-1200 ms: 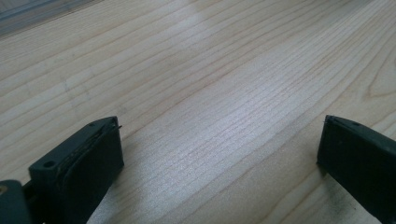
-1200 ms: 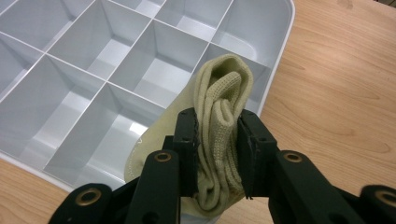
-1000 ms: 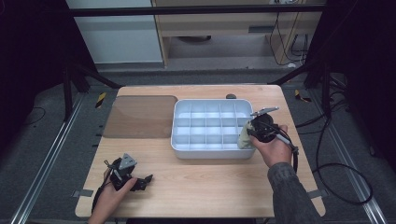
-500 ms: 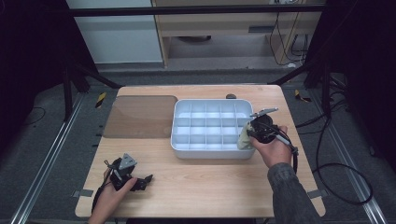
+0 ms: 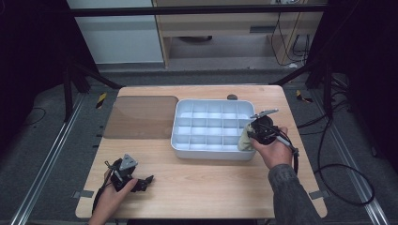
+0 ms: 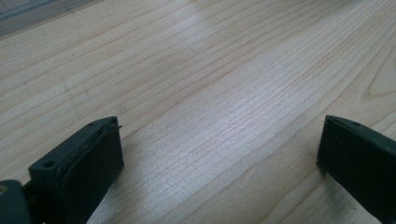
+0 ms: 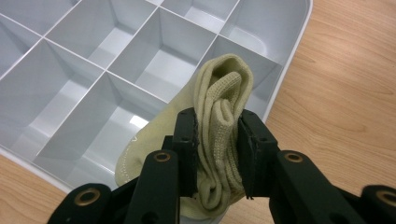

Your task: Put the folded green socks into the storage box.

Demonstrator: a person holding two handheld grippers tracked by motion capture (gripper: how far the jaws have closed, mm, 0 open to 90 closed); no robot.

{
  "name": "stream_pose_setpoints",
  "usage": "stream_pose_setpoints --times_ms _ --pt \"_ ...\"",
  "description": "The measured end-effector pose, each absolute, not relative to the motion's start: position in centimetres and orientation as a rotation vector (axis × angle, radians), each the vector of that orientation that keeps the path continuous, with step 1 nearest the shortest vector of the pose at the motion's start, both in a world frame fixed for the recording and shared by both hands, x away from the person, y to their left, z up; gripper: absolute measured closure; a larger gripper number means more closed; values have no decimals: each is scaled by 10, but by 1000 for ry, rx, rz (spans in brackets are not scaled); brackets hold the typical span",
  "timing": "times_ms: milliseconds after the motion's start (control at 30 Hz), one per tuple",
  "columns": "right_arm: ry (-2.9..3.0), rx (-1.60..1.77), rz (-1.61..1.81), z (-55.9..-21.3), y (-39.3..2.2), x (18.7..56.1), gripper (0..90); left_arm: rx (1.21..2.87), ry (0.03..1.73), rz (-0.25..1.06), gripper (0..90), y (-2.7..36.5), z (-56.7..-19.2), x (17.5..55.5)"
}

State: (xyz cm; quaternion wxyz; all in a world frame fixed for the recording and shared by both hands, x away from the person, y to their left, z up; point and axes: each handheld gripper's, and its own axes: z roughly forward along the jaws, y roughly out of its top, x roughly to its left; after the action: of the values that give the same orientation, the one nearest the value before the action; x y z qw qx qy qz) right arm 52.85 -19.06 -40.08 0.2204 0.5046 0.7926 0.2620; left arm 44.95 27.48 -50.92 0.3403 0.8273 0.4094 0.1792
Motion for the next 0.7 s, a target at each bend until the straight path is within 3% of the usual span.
stream_pose_setpoints --times_ms 700 --pt "2202 1382 703 -403 -187 530 709 2153 1065 466 0 275 -509 450"
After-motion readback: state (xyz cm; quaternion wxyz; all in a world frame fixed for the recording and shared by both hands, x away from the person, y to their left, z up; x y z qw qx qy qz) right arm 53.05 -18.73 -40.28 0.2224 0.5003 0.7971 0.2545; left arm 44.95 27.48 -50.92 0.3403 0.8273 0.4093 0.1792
